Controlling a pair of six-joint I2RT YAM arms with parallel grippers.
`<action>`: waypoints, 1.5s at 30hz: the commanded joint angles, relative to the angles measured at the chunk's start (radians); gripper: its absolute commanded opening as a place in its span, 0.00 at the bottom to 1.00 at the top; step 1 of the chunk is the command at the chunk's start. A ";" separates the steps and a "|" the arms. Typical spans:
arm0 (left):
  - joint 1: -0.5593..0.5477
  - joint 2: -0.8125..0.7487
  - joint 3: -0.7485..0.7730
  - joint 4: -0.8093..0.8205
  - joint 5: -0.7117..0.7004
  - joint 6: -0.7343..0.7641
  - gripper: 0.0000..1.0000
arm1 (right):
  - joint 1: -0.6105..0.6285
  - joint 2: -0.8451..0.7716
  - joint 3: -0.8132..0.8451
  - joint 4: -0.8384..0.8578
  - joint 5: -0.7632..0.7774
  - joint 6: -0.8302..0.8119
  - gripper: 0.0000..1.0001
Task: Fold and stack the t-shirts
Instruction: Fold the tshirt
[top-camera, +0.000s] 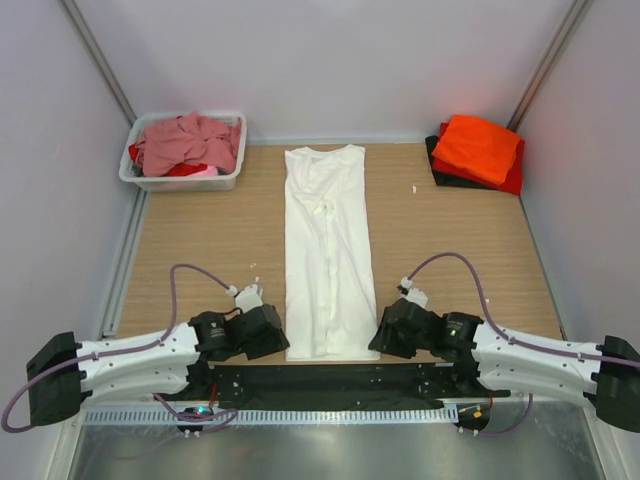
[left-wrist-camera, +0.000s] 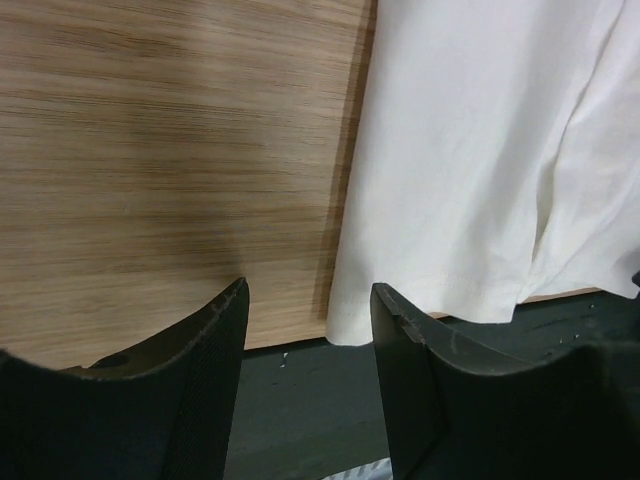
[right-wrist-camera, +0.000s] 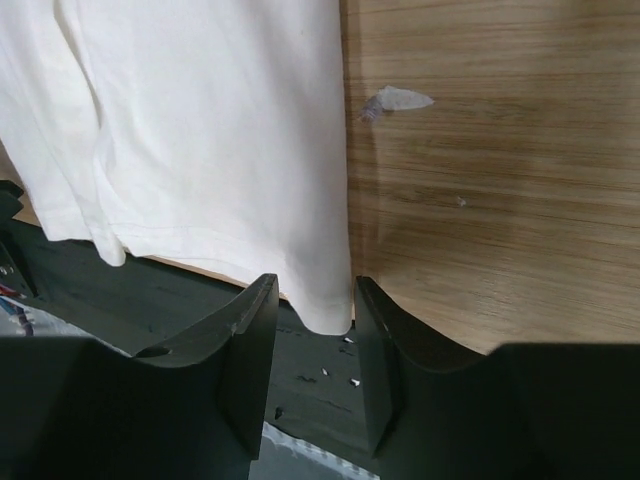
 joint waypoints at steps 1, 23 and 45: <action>0.007 0.004 -0.015 0.155 0.037 -0.007 0.54 | 0.025 0.012 -0.021 0.055 0.062 0.064 0.42; -0.001 0.021 -0.109 0.252 0.147 -0.079 0.05 | 0.038 -0.009 -0.082 0.095 0.053 0.083 0.04; 0.293 0.232 0.458 -0.123 0.208 0.212 0.03 | -0.117 0.217 0.477 -0.107 0.195 -0.243 0.01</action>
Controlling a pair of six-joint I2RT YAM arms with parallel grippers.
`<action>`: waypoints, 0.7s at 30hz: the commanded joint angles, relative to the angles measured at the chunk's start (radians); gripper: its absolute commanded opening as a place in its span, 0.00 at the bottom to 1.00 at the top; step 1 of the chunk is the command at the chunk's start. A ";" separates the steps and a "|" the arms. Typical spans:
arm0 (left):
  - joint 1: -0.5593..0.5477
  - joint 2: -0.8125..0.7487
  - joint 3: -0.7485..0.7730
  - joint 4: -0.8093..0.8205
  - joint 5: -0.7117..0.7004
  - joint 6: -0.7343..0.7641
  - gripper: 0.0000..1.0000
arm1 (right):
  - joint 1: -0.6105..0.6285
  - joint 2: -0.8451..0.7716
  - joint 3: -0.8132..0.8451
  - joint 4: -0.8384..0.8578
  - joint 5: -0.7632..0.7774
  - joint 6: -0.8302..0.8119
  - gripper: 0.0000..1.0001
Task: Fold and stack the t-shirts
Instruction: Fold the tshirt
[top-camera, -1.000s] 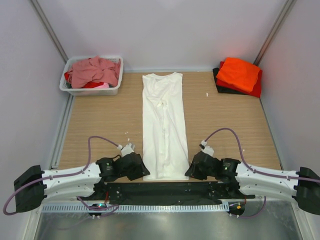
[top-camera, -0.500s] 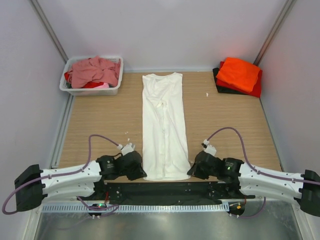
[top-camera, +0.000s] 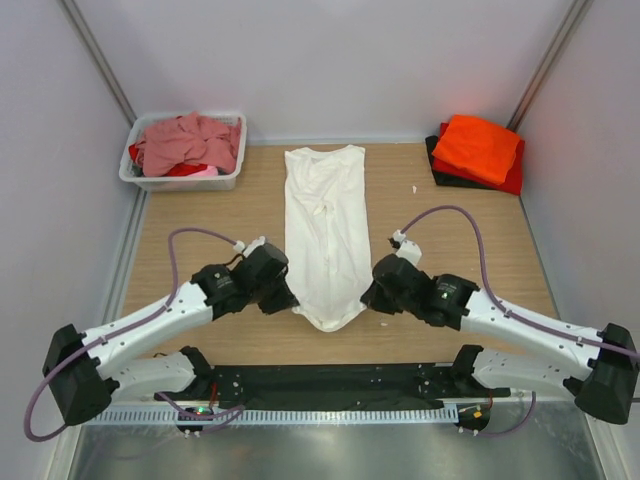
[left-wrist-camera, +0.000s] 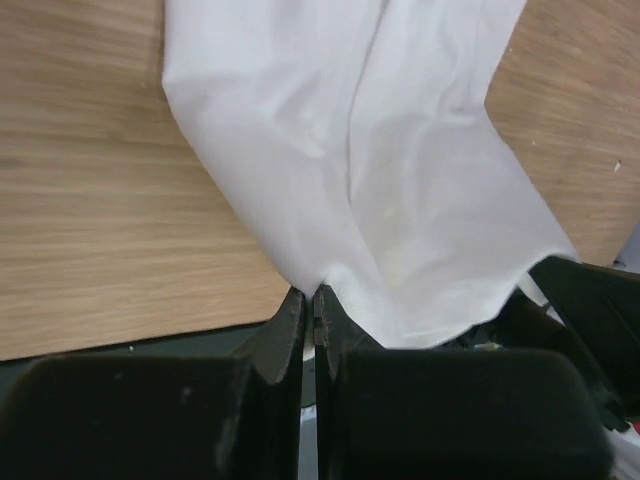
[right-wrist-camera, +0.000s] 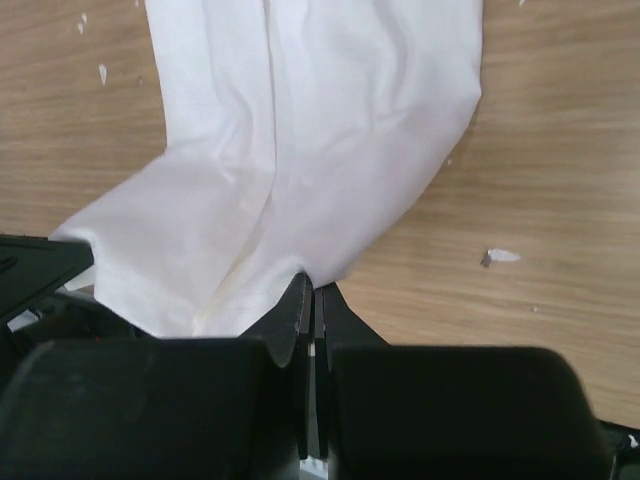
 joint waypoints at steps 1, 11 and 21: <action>0.088 0.073 0.084 -0.029 0.076 0.144 0.03 | -0.122 0.063 0.101 0.018 0.000 -0.153 0.01; 0.247 0.315 0.274 -0.046 0.122 0.328 0.00 | -0.341 0.296 0.294 0.053 -0.100 -0.379 0.01; 0.355 0.500 0.478 -0.098 0.136 0.453 0.00 | -0.439 0.448 0.389 0.089 -0.161 -0.461 0.01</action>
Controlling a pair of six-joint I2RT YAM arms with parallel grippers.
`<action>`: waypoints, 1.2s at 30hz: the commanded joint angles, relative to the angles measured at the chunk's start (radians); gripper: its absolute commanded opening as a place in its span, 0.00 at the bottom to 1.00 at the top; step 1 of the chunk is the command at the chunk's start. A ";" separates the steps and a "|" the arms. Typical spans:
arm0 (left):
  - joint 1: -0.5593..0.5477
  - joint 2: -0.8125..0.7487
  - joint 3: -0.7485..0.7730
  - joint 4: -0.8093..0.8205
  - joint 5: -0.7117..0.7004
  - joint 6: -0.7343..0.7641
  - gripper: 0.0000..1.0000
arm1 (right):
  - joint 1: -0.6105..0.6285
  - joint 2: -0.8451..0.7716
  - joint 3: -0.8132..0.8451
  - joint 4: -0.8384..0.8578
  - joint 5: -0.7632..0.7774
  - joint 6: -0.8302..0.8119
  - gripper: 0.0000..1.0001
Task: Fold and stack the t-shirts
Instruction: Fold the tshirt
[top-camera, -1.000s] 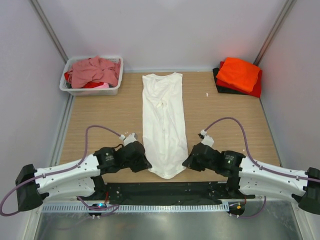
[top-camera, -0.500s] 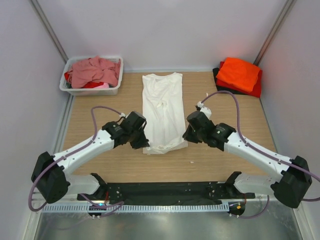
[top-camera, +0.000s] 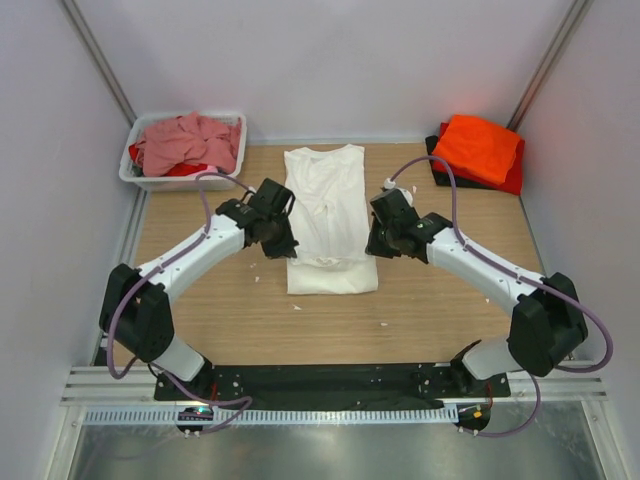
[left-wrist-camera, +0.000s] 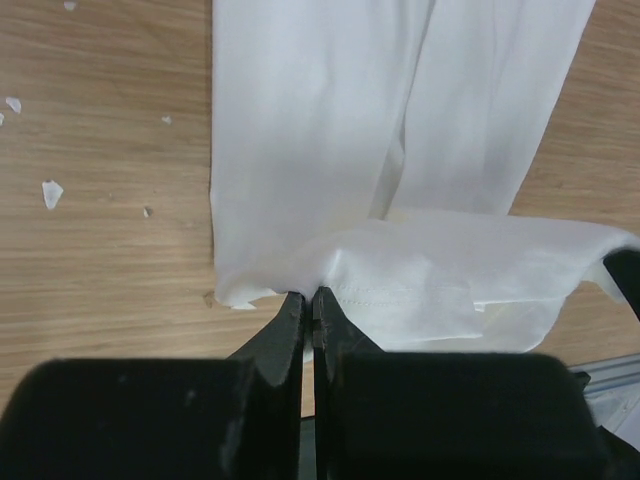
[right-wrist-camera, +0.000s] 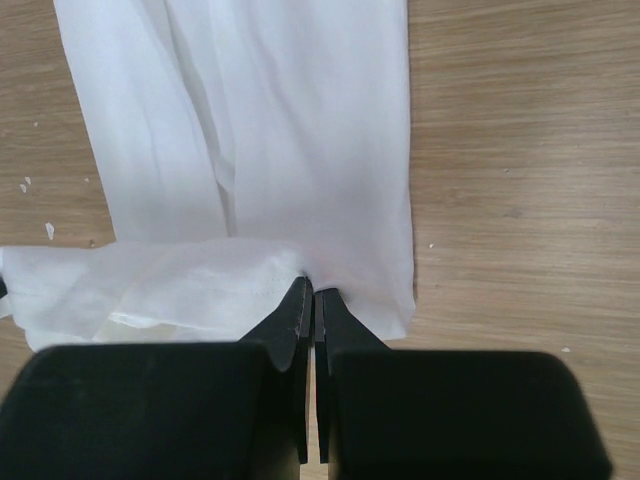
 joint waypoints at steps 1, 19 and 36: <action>0.028 0.046 0.074 -0.031 0.020 0.081 0.00 | -0.035 0.029 0.064 0.048 -0.032 -0.061 0.01; 0.128 0.316 0.326 -0.095 0.070 0.202 0.00 | -0.135 0.284 0.273 0.046 -0.104 -0.136 0.01; 0.196 0.601 0.553 -0.143 0.133 0.268 0.01 | -0.195 0.540 0.429 0.040 -0.103 -0.147 0.01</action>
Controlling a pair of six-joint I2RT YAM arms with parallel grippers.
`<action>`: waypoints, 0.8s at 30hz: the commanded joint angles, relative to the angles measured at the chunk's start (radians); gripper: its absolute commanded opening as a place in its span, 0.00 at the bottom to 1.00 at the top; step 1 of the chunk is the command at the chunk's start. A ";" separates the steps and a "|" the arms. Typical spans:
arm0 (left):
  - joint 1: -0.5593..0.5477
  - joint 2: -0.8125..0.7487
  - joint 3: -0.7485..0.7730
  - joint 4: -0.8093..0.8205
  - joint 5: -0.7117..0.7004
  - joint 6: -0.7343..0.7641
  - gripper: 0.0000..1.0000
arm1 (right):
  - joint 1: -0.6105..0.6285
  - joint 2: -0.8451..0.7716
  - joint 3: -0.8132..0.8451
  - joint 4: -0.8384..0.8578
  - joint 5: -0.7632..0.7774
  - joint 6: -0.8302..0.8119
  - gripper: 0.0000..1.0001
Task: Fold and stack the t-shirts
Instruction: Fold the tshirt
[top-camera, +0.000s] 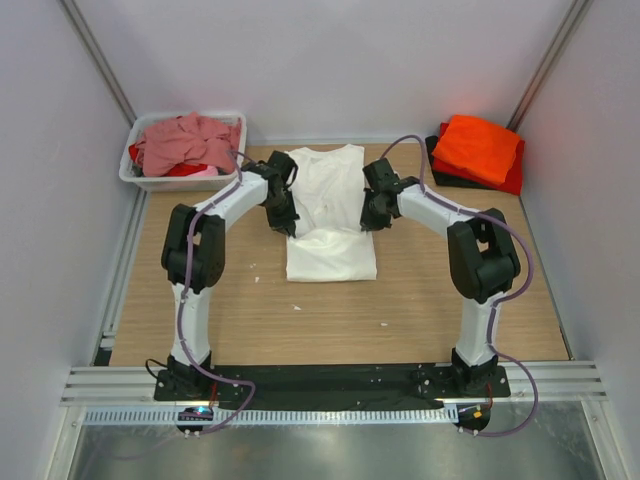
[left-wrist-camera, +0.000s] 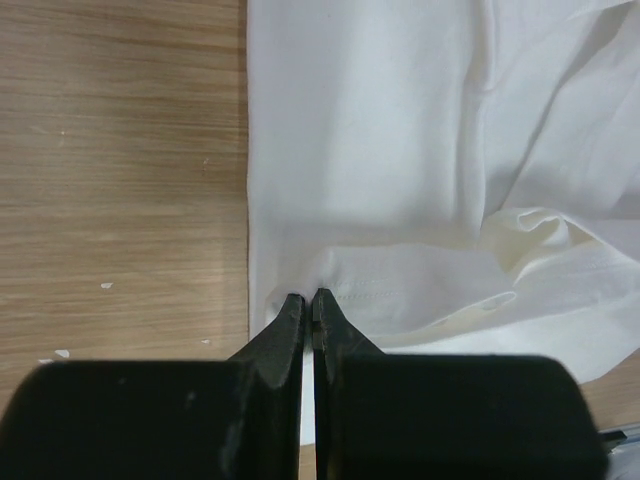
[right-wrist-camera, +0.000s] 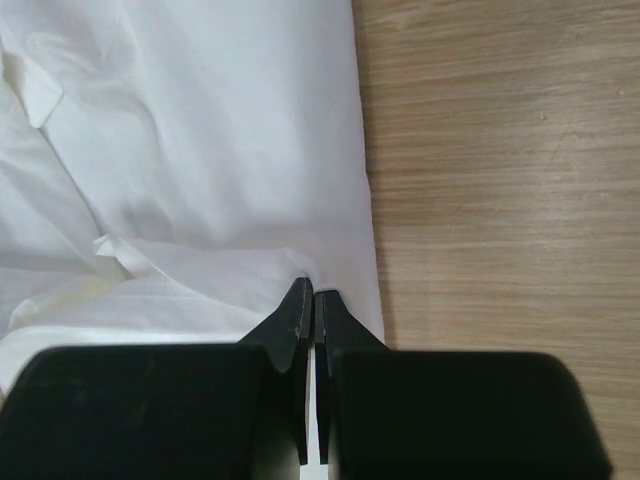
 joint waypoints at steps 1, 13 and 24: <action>0.021 0.019 0.072 -0.029 0.026 0.030 0.01 | -0.017 0.015 0.077 0.015 -0.001 -0.026 0.01; 0.053 0.085 0.314 -0.193 -0.009 0.044 0.36 | -0.082 0.125 0.341 -0.090 -0.071 -0.098 0.65; 0.038 -0.162 0.252 -0.221 -0.124 0.059 0.39 | -0.116 -0.147 0.186 -0.044 -0.245 -0.070 0.58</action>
